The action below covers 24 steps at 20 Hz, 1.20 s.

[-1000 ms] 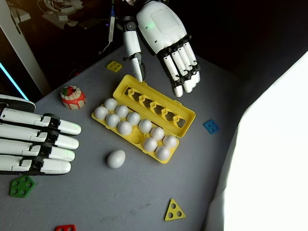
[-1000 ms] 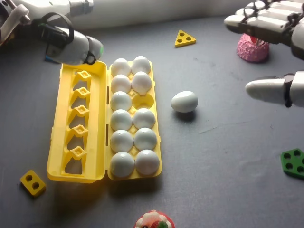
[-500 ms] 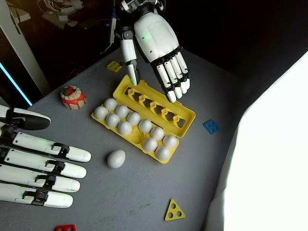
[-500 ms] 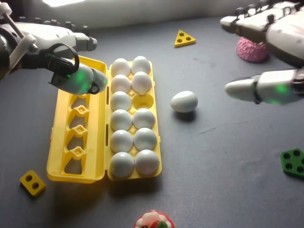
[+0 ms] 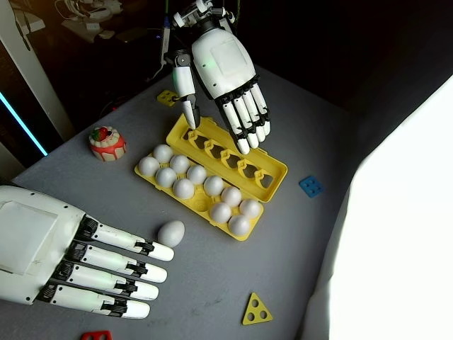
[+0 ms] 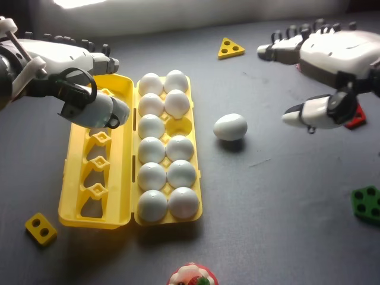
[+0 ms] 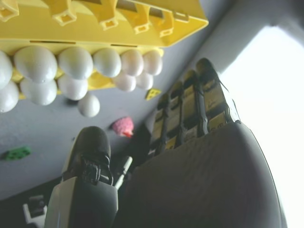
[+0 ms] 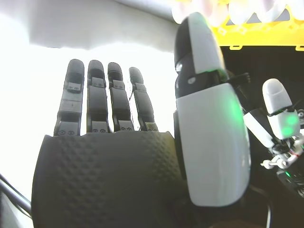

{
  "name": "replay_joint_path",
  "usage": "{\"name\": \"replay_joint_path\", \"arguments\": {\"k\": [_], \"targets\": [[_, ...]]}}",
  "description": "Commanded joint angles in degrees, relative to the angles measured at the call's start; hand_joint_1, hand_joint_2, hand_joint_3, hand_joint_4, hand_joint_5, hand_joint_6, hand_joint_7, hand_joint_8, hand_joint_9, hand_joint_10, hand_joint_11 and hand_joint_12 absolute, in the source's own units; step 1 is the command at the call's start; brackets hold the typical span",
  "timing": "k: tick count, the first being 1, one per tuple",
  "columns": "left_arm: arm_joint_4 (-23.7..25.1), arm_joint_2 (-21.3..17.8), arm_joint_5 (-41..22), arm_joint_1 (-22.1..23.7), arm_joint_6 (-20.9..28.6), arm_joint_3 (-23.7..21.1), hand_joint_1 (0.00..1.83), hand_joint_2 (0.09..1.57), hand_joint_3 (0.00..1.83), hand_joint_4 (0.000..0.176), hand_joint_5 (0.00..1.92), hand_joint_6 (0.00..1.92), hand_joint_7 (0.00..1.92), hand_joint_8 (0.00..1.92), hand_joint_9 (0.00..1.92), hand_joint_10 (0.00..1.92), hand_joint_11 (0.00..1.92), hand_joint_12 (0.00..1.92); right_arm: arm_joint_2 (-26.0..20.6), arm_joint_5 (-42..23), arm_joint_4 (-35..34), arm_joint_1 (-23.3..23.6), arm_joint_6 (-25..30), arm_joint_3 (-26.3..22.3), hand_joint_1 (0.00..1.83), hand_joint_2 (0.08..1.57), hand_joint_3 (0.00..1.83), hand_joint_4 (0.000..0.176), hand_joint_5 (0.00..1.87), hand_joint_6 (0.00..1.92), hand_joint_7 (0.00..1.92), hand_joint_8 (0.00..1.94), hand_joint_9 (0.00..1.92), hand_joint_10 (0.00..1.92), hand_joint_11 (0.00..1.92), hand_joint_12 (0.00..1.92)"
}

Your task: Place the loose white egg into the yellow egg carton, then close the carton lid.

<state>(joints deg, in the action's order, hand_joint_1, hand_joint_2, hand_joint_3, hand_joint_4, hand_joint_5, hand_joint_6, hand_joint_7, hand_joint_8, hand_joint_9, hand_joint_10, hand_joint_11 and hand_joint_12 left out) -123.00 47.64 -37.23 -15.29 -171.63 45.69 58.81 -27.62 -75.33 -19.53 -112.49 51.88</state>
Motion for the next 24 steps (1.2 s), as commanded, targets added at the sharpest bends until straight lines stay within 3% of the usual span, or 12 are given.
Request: {"name": "replay_joint_path", "arguments": {"k": [1,7,11,15,18,21,24], "targets": [[2.81,-0.17,2.19,0.59,-0.15,0.23,0.19,1.38,0.0,0.0,0.09,0.01,0.1,0.0,0.09,0.01,0.0,0.38,0.18,-1.79,0.71,0.58,0.02,0.7,1.05,1.12,0.01,0.017,0.27,0.03,0.18,0.01,0.16,0.01,0.0,0.36],[1.3,-0.35,3.3,0.74,-0.15,-0.15,0.21,1.38,0.0,0.0,0.09,0.0,0.1,0.0,0.1,0.0,0.0,0.44,6.26,-1.65,-1.39,0.85,1.73,4.63,1.07,1.12,0.01,0.019,0.32,0.02,0.16,0.0,0.1,0.0,0.0,0.23],[1.18,-0.35,2.39,1.1,-0.15,-0.85,0.18,1.39,0.0,0.0,0.07,0.0,0.09,0.0,0.08,0.0,0.0,0.33,10.53,-2.37,-4.88,0.53,1.78,8.46,1.09,1.11,0.0,0.019,0.31,0.0,0.16,0.0,0.11,0.0,0.0,0.3],[1.85,-0.56,2.32,1.44,-0.15,-1.42,0.14,1.4,0.0,0.0,0.08,0.0,0.11,0.0,0.11,0.01,0.0,0.43,12.73,-2.5,-4.88,-0.47,1.76,9.04,1.1,1.11,0.0,0.011,0.31,0.01,0.17,0.01,0.12,0.01,0.0,0.28],[2.15,-0.58,2.01,1.95,-0.15,-1.53,0.21,1.39,0.0,0.0,0.1,0.0,0.12,0.0,0.11,0.0,0.0,0.4,13.89,-3.17,-4.9,-0.97,2.2,9.81,1.1,1.1,0.0,0.025,0.31,0.0,0.15,0.0,0.09,0.0,0.0,0.31],[2.13,-0.57,1.92,2.08,-0.14,-1.52,0.12,1.4,0.01,0.0,0.06,0.0,0.1,0.0,0.09,0.0,0.0,0.33,14.79,-3.36,-5.98,-1.32,2.45,10.81,1.13,1.09,0.0,0.0,0.38,0.02,0.14,0.0,0.08,0.0,0.0,0.27],[2.04,-0.57,2.14,2.08,-0.14,-1.47,0.18,1.38,0.0,0.0,0.07,0.0,0.09,0.0,0.09,0.0,0.0,0.39,15.5,-3.62,-6.33,-2.01,3.41,11.74,1.13,1.09,0.0,0.0,0.41,0.02,0.17,0.0,0.1,0.01,0.0,0.27]]}}
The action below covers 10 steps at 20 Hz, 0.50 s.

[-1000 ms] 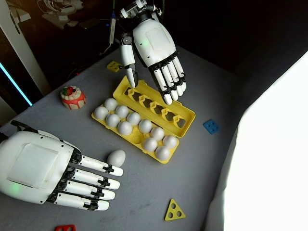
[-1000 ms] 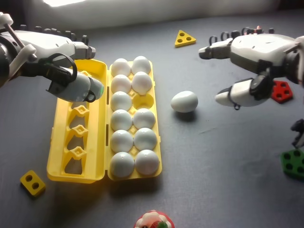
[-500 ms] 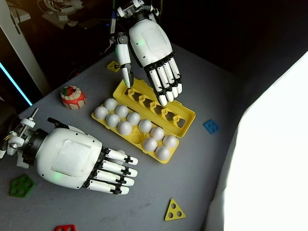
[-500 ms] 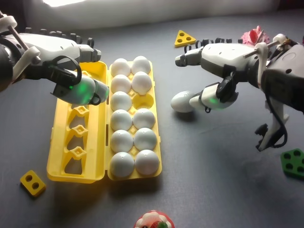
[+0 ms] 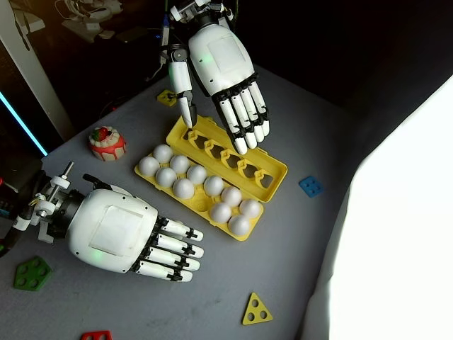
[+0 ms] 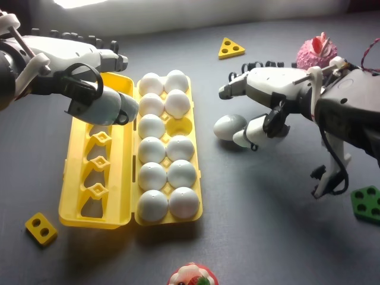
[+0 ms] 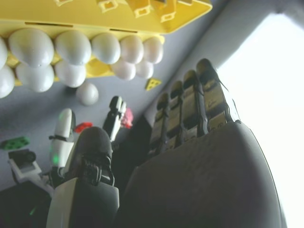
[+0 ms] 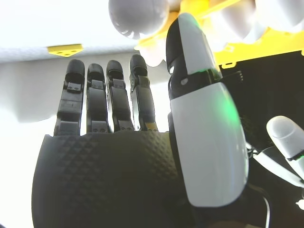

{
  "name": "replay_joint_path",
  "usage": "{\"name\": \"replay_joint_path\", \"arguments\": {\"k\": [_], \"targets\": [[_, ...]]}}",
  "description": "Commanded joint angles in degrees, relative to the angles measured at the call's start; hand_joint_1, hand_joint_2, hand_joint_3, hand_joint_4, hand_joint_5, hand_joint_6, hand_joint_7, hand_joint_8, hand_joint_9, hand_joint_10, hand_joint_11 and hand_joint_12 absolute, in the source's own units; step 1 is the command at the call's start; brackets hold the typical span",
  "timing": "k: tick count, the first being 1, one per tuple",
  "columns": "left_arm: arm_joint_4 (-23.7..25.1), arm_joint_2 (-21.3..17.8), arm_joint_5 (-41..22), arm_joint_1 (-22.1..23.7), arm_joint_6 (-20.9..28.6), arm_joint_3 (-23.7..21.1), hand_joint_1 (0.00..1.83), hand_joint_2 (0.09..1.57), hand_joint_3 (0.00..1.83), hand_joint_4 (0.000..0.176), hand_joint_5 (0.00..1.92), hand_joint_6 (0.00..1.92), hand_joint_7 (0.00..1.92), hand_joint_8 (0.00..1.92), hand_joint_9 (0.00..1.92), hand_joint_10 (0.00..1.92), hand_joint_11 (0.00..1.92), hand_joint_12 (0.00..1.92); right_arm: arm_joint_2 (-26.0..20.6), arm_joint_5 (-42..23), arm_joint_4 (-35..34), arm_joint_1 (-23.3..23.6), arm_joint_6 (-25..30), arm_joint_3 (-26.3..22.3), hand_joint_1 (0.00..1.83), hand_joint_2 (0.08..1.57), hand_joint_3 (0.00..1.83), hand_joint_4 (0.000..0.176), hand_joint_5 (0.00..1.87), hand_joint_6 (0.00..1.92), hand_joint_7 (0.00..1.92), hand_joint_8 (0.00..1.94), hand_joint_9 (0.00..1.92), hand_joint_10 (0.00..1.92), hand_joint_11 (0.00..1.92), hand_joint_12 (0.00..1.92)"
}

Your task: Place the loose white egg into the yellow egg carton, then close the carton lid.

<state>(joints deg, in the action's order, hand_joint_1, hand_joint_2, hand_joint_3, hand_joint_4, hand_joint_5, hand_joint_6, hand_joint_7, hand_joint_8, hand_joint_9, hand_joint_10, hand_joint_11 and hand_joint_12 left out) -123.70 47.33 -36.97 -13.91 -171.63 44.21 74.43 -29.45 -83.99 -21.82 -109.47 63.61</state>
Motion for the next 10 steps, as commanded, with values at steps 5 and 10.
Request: {"name": "replay_joint_path", "arguments": {"k": [5,10], "targets": [[2.26,-0.26,2.12,0.71,-0.14,0.24,0.19,1.38,0.0,0.0,0.07,0.0,0.1,0.0,0.1,0.0,0.0,0.42,1.03,-1.77,2.33,-0.22,0.96,1.3,1.12,1.09,0.0,0.0,0.42,0.01,0.15,0.0,0.1,0.0,0.0,0.26],[1.89,-0.22,2.14,0.79,-0.14,0.58,0.21,1.38,0.0,0.004,0.08,0.0,0.13,0.01,0.12,0.01,0.0,0.5,2.36,-1.85,2.34,-0.91,1.31,2.68,1.11,1.1,0.0,0.0,0.4,0.0,0.16,0.01,0.1,0.01,0.0,0.31]]}}
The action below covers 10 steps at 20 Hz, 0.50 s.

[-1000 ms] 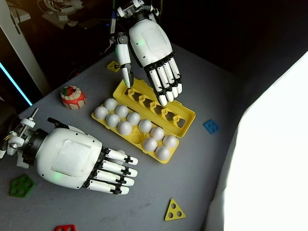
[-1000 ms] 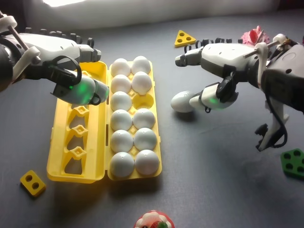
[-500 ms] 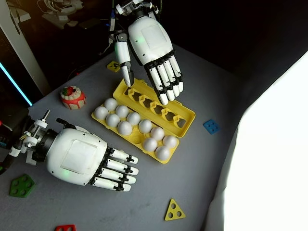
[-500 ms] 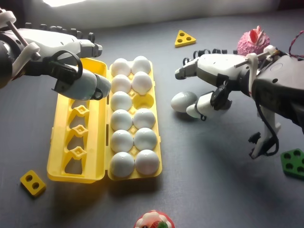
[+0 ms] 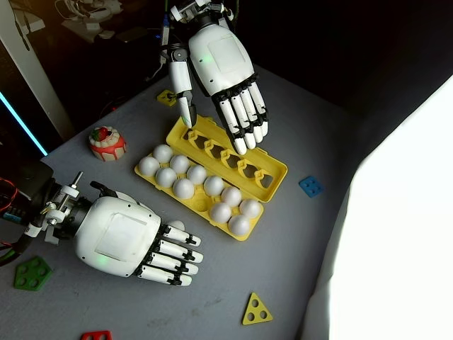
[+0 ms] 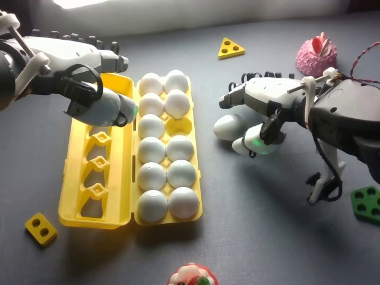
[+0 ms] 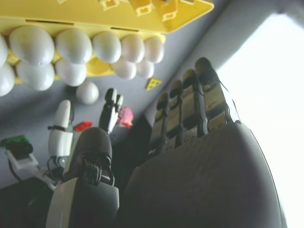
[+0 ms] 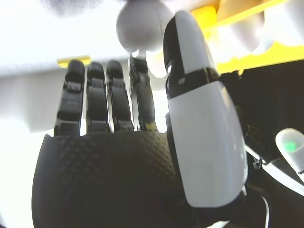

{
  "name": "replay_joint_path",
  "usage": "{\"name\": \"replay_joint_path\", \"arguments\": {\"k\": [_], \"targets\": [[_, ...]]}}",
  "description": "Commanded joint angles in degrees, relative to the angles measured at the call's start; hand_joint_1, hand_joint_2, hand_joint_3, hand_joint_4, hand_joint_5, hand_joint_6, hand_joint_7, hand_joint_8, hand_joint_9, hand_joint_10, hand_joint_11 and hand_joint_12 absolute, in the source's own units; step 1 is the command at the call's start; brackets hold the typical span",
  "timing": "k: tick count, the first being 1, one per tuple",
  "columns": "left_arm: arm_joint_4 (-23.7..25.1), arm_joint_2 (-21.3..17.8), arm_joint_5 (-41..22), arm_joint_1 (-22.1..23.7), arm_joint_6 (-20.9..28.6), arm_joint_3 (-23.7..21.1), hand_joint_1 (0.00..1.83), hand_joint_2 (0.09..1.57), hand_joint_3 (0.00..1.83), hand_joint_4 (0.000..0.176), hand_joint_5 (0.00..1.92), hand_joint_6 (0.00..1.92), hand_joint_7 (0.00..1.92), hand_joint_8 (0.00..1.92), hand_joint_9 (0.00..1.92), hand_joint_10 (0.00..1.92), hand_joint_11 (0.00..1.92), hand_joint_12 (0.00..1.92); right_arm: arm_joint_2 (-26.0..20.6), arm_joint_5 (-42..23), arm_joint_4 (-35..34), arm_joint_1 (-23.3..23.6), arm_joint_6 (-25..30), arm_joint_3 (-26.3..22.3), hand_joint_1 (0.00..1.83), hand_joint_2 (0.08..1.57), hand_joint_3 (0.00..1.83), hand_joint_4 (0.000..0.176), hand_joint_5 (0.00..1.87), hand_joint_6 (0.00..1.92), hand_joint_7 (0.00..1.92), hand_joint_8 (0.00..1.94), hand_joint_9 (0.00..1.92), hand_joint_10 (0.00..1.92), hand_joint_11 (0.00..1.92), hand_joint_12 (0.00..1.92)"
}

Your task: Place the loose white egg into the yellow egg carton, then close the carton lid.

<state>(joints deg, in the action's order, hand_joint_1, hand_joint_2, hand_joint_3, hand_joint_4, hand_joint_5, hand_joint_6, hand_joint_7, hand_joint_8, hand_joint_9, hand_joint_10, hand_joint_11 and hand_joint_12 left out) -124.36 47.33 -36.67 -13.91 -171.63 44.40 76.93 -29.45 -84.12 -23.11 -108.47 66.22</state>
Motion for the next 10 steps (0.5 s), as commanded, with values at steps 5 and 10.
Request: {"name": "replay_joint_path", "arguments": {"k": [5,10], "targets": [[2.55,-0.23,2.34,0.79,-0.14,0.87,0.19,1.38,0.0,0.01,0.09,0.01,0.13,0.0,0.12,0.0,0.0,0.51,0.98,-2.17,2.48,0.13,0.55,1.1,1.1,1.1,0.0,0.0,0.39,0.0,0.15,0.0,0.11,0.0,0.0,0.26],[2.38,-0.19,2.35,0.95,-0.14,1.21,0.18,1.38,0.0,0.003,0.11,0.0,0.14,0.0,0.12,0.0,0.0,0.47,2.04,-2.4,2.5,-0.02,1.01,2.36,1.09,1.1,0.0,0.0,0.39,0.0,0.13,0.0,0.11,0.0,0.0,0.34]]}}
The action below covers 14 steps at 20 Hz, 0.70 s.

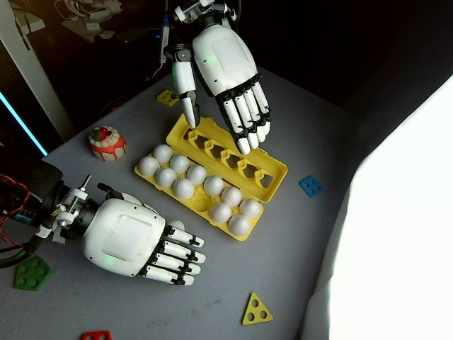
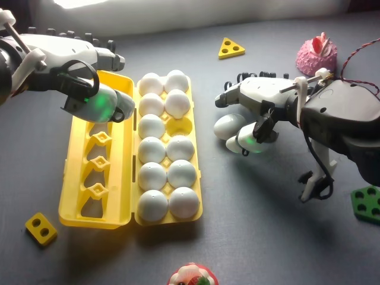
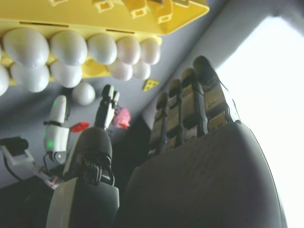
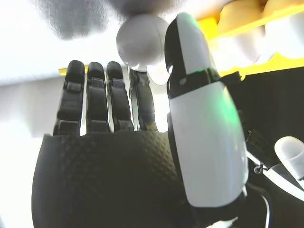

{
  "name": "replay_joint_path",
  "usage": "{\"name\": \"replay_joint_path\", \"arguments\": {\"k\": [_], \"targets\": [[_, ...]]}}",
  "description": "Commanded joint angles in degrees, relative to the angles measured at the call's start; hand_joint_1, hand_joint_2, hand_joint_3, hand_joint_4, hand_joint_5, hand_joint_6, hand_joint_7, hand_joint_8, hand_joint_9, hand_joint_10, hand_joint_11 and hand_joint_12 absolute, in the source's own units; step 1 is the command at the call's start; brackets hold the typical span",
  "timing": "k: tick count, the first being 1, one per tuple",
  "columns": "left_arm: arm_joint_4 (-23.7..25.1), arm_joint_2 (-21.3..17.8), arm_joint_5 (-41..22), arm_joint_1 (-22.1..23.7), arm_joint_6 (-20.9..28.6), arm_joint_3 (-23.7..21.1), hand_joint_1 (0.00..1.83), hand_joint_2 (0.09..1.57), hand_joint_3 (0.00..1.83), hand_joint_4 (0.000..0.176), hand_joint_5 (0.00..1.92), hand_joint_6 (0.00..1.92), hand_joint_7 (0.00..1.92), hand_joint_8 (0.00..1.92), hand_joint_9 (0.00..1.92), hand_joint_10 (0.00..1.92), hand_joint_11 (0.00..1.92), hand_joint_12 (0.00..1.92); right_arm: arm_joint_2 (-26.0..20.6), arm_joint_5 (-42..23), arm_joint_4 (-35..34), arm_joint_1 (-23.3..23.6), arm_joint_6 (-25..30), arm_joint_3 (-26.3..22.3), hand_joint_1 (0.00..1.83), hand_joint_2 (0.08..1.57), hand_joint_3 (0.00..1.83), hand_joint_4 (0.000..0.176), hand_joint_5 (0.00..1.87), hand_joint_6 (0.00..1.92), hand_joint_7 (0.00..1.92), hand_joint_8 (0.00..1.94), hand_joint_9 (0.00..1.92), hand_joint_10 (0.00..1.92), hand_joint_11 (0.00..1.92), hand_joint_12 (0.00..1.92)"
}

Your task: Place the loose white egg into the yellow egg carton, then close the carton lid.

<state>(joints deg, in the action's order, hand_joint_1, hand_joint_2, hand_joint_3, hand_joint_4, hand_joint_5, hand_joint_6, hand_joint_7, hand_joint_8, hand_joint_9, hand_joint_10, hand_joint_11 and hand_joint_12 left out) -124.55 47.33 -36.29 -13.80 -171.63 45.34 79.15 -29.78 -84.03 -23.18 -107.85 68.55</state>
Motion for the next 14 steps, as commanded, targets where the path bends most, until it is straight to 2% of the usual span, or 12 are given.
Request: {"name": "replay_joint_path", "arguments": {"k": [1,4,5,7,10,11,13,14], "targets": [[2.57,-0.18,2.0,0.84,-0.14,0.27,0.18,1.38,0.0,0.004,0.1,0.0,0.12,0.0,0.11,0.0,0.0,0.45,-0.04,-2.13,2.42,0.01,0.39,0.21,1.09,1.1,0.0,0.0,0.39,0.0,0.15,0.01,0.12,0.0,0.0,0.34],[2.36,-0.18,2.08,0.84,-0.14,0.38,0.14,1.39,0.0,0.004,0.09,0.0,0.11,0.0,0.11,0.0,0.0,0.47,0.15,-2.15,2.45,-0.01,0.39,0.5,1.11,1.08,0.0,0.0,0.4,0.01,0.14,0.0,0.1,0.0,0.0,0.32],[2.33,-0.17,2.11,0.84,-0.14,0.44,0.17,1.39,0.0,0.005,0.08,0.0,0.09,0.0,0.08,0.0,0.0,0.38,0.21,-2.17,2.51,-0.01,0.39,0.57,1.11,1.08,0.0,0.0,0.4,0.01,0.16,0.0,0.11,0.0,0.0,0.34],[2.3,-0.17,2.25,0.84,-0.14,0.51,0.19,1.39,0.0,0.007,0.08,0.0,0.08,0.0,0.07,0.0,0.0,0.36,0.29,-2.32,3.07,-0.01,0.68,0.64,1.11,1.07,0.0,0.004,0.4,0.0,0.16,0.0,0.11,0.01,0.0,0.34],[2.28,-0.19,2.28,1.06,-0.14,0.54,0.21,1.38,0.0,0.01,0.1,0.0,0.11,0.0,0.1,0.01,0.0,0.46,0.28,-2.67,5.63,-0.11,2.84,0.64,1.12,1.07,0.0,0.01,0.35,0.0,0.15,0.0,0.11,0.0,0.0,0.28],[2.28,-0.21,2.28,1.07,-0.14,0.54,0.19,1.39,0.0,0.004,0.09,0.0,0.11,0.0,0.1,0.01,0.0,0.47,0.28,-2.66,5.63,-0.12,2.84,0.64,1.15,1.07,0.0,0.01,0.34,0.0,0.15,0.0,0.1,0.0,0.0,0.28],[2.28,-0.22,2.28,1.09,-0.14,0.55,0.17,1.39,0.0,0.011,0.09,0.0,0.11,0.0,0.1,0.0,0.0,0.38,0.28,-2.64,5.63,-0.15,2.83,0.64,1.17,1.07,0.0,0.008,0.34,0.0,0.15,0.0,0.09,0.0,0.0,0.25],[2.27,-0.22,2.28,1.11,-0.14,0.56,0.15,1.39,0.0,0.009,0.08,0.0,0.1,0.0,0.1,0.0,0.0,0.37,0.28,-2.64,5.64,-0.14,2.83,0.64,1.17,1.07,0.0,0.008,0.32,0.0,0.14,0.0,0.09,0.0,0.0,0.22]]}}
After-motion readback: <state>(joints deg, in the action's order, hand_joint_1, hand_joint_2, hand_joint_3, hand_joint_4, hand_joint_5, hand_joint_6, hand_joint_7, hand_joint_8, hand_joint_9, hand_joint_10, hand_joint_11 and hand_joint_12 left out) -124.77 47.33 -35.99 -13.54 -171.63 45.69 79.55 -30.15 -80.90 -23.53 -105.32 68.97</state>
